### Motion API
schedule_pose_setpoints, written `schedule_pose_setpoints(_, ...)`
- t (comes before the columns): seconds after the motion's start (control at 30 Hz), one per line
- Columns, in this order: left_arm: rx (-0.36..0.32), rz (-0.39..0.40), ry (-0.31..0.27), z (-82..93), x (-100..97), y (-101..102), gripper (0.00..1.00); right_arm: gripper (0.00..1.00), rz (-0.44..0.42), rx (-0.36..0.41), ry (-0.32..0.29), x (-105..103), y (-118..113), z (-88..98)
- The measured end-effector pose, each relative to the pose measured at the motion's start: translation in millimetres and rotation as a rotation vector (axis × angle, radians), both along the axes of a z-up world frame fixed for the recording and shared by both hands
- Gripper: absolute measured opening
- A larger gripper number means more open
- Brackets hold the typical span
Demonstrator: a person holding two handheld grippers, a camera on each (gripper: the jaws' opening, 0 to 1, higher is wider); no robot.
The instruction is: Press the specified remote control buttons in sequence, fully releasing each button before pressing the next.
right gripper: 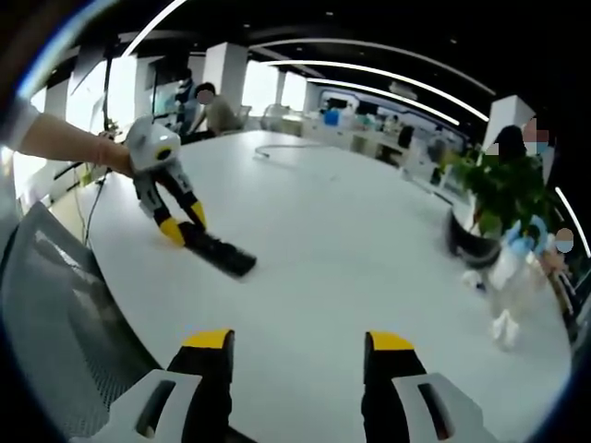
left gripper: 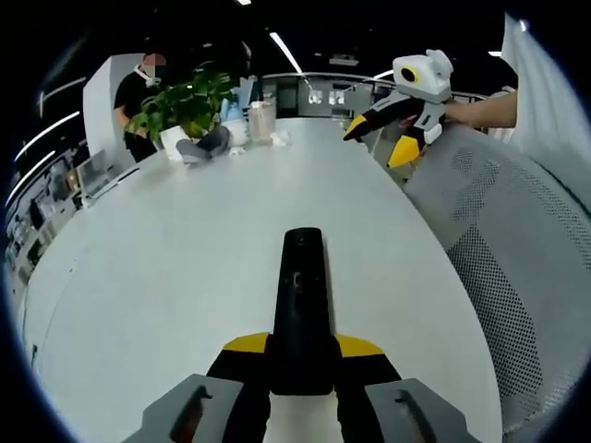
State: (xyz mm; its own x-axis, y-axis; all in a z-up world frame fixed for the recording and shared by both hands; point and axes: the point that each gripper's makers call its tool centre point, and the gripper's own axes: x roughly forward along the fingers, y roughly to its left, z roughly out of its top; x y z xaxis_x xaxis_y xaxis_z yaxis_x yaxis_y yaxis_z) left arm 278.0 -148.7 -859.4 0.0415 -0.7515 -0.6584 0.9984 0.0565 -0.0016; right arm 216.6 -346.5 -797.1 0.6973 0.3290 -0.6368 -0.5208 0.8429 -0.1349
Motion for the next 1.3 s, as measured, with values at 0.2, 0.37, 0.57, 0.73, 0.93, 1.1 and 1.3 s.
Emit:
schedule_pose_setpoints(0.2,-0.009,0.003,0.008,0.2,-4.5,0.3,0.25,0.54,0.005,-0.004,-0.003,-0.1,0.9,0.6)
schedule_pose_setpoints(0.37,-0.017,0.000,0.011,0.2,-9.8,0.0,0.25,0.54,0.010,-0.006,-0.004,-0.2,1.6,0.4)
schedule_pose_setpoints(0.57,-0.026,0.006,0.011,0.4,-13.5,-0.3,0.25,0.54,0.016,-0.006,-0.002,-0.6,2.6,0.2)
schedule_pose_setpoints(0.73,-0.031,0.009,0.011,0.7,-16.4,-0.3,0.25,0.54,0.020,-0.006,0.000,-0.8,3.5,-0.1)
schedule_pose_setpoints(0.93,-0.033,0.010,0.011,0.7,-17.0,-0.3,0.25,0.54,0.023,-0.005,0.001,-0.9,4.0,-0.3)
schedule_pose_setpoints(1.1,-0.037,0.008,0.011,0.9,-18.5,0.1,0.25,0.54,0.022,-0.004,0.000,-0.8,3.9,-0.3)
schedule_pose_setpoints(1.3,-0.037,0.009,0.011,0.7,-20.2,0.1,0.25,0.54,0.022,-0.005,0.001,-0.9,4.0,-0.3)
